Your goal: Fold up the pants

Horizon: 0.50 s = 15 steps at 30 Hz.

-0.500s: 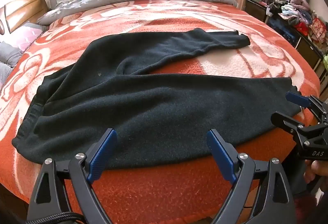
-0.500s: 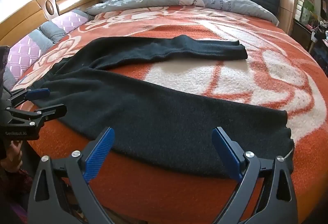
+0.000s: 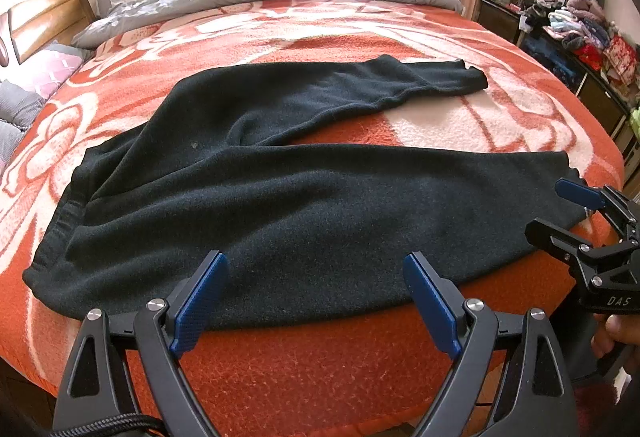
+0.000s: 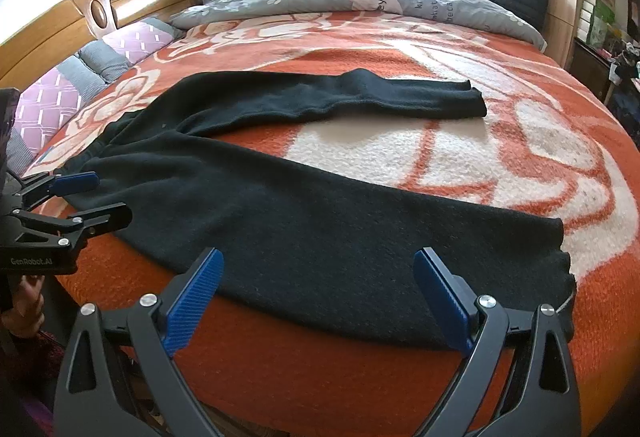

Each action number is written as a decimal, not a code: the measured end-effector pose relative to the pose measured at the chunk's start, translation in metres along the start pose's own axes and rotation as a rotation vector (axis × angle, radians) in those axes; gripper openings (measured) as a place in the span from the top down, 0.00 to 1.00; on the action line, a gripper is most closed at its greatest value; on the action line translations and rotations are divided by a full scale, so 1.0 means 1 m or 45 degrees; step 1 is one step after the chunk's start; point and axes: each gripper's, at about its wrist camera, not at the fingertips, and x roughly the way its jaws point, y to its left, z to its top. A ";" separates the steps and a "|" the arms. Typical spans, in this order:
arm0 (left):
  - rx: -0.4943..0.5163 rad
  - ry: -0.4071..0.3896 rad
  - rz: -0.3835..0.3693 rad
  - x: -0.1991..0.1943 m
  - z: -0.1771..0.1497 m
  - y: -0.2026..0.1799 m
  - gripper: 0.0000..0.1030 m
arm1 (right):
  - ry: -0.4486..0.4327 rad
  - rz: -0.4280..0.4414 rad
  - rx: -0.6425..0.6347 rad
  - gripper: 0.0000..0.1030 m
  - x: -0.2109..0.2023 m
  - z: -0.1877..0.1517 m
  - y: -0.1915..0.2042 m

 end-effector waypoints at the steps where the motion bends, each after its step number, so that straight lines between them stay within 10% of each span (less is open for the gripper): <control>1: -0.002 0.000 0.000 0.003 0.001 0.001 0.12 | 0.001 0.001 0.000 0.07 0.000 0.000 0.000; 15: -0.005 -0.006 -0.001 0.005 0.001 0.006 0.12 | -0.010 -0.002 0.002 0.07 0.000 -0.001 -0.001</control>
